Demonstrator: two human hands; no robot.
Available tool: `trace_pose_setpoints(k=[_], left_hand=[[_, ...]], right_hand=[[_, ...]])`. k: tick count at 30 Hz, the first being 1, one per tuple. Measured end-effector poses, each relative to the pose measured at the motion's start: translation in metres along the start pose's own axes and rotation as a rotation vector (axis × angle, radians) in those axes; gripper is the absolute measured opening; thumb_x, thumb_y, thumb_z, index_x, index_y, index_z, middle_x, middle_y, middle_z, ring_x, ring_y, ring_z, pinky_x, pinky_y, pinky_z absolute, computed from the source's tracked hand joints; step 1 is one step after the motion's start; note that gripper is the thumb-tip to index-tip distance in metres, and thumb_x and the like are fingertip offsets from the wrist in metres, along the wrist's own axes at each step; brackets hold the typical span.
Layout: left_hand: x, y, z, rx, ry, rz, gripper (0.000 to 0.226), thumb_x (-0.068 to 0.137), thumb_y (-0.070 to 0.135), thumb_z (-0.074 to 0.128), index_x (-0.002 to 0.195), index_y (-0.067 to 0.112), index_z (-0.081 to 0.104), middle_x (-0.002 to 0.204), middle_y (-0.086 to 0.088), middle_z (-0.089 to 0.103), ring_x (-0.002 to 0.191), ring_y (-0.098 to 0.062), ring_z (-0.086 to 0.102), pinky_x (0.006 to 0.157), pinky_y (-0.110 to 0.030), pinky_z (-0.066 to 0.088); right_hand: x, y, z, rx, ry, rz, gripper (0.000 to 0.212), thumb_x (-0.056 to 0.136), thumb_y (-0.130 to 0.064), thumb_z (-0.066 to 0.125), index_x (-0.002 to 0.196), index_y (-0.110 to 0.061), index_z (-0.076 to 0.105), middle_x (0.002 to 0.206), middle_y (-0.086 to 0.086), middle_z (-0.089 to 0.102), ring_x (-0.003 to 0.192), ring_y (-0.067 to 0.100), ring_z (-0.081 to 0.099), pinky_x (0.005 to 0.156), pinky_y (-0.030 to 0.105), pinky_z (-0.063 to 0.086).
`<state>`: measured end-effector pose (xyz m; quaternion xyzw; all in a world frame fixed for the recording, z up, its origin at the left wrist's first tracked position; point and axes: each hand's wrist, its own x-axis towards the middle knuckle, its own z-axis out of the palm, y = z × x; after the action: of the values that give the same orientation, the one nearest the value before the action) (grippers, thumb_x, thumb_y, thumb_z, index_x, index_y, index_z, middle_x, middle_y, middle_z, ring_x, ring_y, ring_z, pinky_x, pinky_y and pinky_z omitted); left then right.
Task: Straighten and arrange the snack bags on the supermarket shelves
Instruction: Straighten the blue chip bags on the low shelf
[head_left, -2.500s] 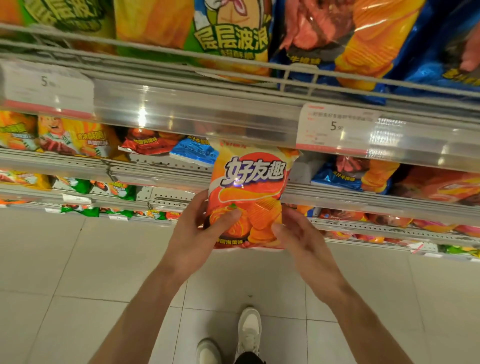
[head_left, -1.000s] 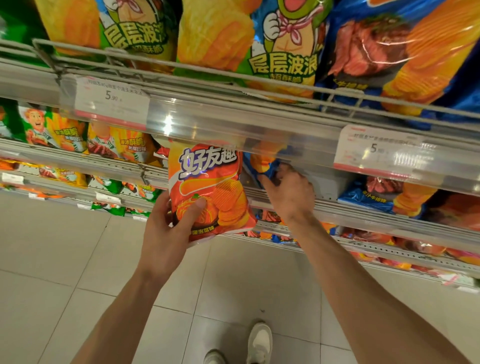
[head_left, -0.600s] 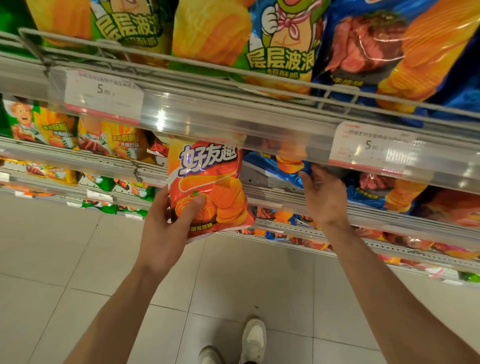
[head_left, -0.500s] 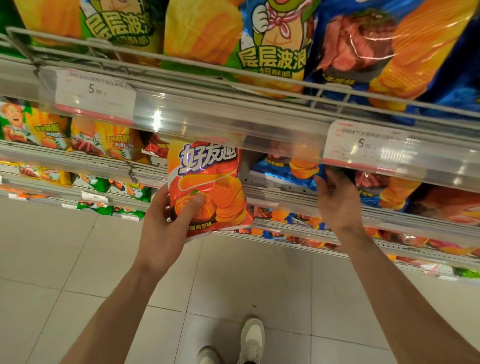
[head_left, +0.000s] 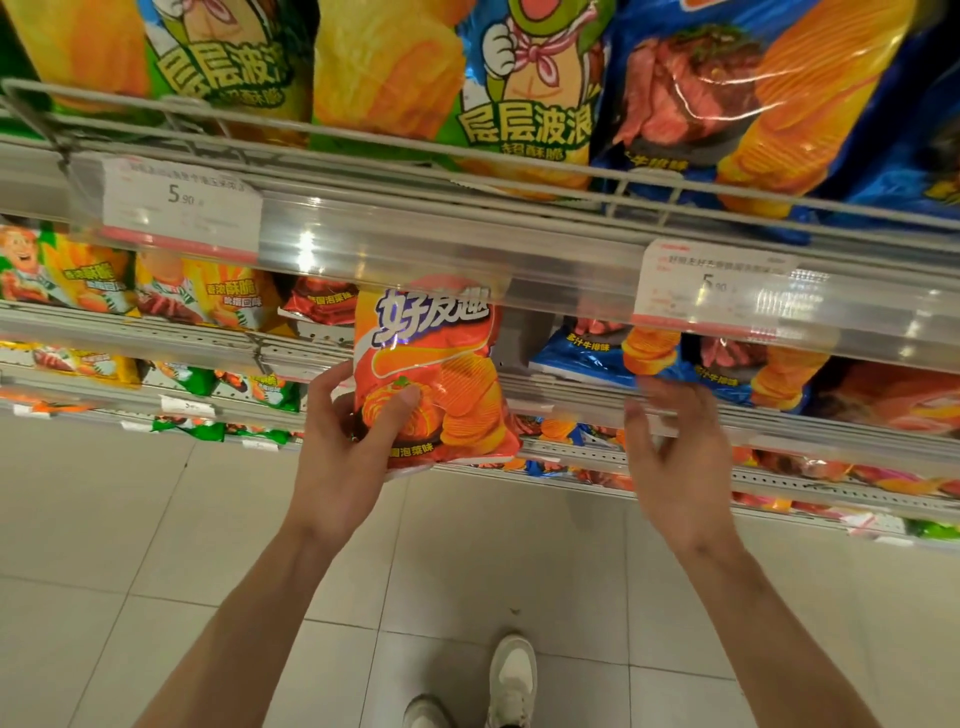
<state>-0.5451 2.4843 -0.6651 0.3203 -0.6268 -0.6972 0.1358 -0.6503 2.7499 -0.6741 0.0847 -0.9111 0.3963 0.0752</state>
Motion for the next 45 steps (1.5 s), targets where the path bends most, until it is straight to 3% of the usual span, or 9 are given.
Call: trace_pose_setpoints(k=[5, 9, 12, 16, 22, 30, 38, 41, 45], left_hand=[[0.008, 0.003, 0.012, -0.017, -0.056, 0.019, 0.059, 0.081, 0.044, 0.079, 0.129, 0.033, 0.048, 0.111, 0.004, 0.073, 0.1, -0.017, 0.075, 0.074, -0.045, 0.065], [0.013, 0.009, 0.014, 0.076, -0.118, 0.113, 0.062, 0.082, 0.049, 0.08, 0.136, 0.033, 0.053, 0.125, 0.004, 0.067, 0.11, -0.004, 0.068, 0.075, -0.021, 0.06], [0.016, 0.01, 0.01, 0.115, -0.213, 0.126, 0.066, 0.077, 0.047, 0.081, 0.137, 0.045, 0.054, 0.131, 0.01, 0.063, 0.122, -0.004, 0.061, 0.09, -0.023, 0.057], [0.026, 0.02, 0.02, 0.226, -0.162, 0.257, 0.064, 0.087, 0.027, 0.081, 0.142, 0.037, 0.049, 0.121, 0.015, 0.065, 0.107, 0.012, 0.061, 0.077, -0.002, 0.046], [0.051, 0.011, 0.042, 0.34, -0.094, 0.341, 0.042, 0.094, 0.02, 0.073, 0.132, 0.018, 0.056, 0.112, 0.005, 0.07, 0.099, -0.002, 0.067, 0.082, -0.018, 0.055], [0.084, 0.002, 0.051, 0.665, -0.054, 0.386, 0.043, 0.103, 0.031, 0.058, 0.143, 0.017, 0.051, 0.103, 0.006, 0.067, 0.097, -0.023, 0.068, 0.078, -0.03, 0.048], [0.074, -0.004, 0.037, 0.819, -0.201, 0.485, 0.059, 0.099, 0.012, 0.062, 0.154, 0.013, 0.042, 0.13, -0.011, 0.067, 0.121, -0.031, 0.06, 0.107, -0.048, 0.045], [0.066, 0.002, 0.032, 0.687, -0.15, 0.358, 0.056, 0.1, 0.018, 0.062, 0.153, 0.016, 0.043, 0.155, -0.007, 0.047, 0.145, -0.025, 0.04, 0.121, -0.042, 0.034], [0.033, 0.014, 0.02, 0.534, -0.056, 0.274, 0.049, 0.099, 0.023, 0.065, 0.147, 0.024, 0.051, 0.146, 0.003, 0.054, 0.131, -0.014, 0.052, 0.11, -0.035, 0.044]], right_hand=[[-0.026, -0.053, 0.047, 0.287, -0.478, 0.101, 0.062, 0.089, -0.069, 0.058, 0.139, -0.032, 0.056, 0.129, -0.016, 0.064, 0.117, -0.003, 0.06, 0.096, 0.018, 0.049], [-0.018, -0.064, 0.061, 0.308, -0.348, 0.125, 0.047, 0.093, -0.049, 0.067, 0.134, -0.027, 0.06, 0.118, -0.015, 0.068, 0.106, -0.01, 0.06, 0.087, 0.003, 0.043], [-0.009, -0.07, 0.062, 0.334, -0.259, 0.124, 0.018, 0.096, -0.04, 0.066, 0.114, -0.036, 0.063, 0.099, -0.021, 0.069, 0.095, -0.013, 0.062, 0.08, 0.001, 0.043], [0.001, -0.073, 0.066, 0.323, -0.222, 0.108, 0.036, 0.098, -0.044, 0.063, 0.129, -0.027, 0.06, 0.109, -0.018, 0.067, 0.102, -0.007, 0.061, 0.086, 0.003, 0.042], [0.024, -0.063, 0.072, -0.022, -0.275, -0.012, 0.051, 0.104, -0.032, 0.055, 0.151, -0.015, 0.047, 0.151, 0.004, 0.05, 0.141, 0.019, 0.04, 0.121, 0.032, 0.03], [0.027, -0.055, 0.076, -0.105, -0.354, -0.058, 0.058, 0.103, -0.03, 0.056, 0.157, -0.017, 0.038, 0.145, 0.006, 0.057, 0.134, 0.023, 0.047, 0.116, 0.043, 0.038], [0.022, -0.045, 0.069, -0.134, -0.383, -0.105, 0.042, 0.099, -0.027, 0.064, 0.138, -0.011, 0.061, 0.134, 0.008, 0.066, 0.129, 0.026, 0.055, 0.115, 0.04, 0.037], [0.023, -0.046, 0.062, -0.056, -0.391, -0.054, 0.043, 0.098, -0.03, 0.066, 0.138, -0.015, 0.061, 0.132, 0.002, 0.065, 0.126, 0.019, 0.054, 0.106, 0.025, 0.036], [0.013, -0.049, 0.038, 0.096, -0.401, 0.08, 0.04, 0.097, -0.035, 0.066, 0.135, -0.021, 0.061, 0.122, -0.015, 0.06, 0.112, 0.001, 0.055, 0.088, 0.004, 0.037]])
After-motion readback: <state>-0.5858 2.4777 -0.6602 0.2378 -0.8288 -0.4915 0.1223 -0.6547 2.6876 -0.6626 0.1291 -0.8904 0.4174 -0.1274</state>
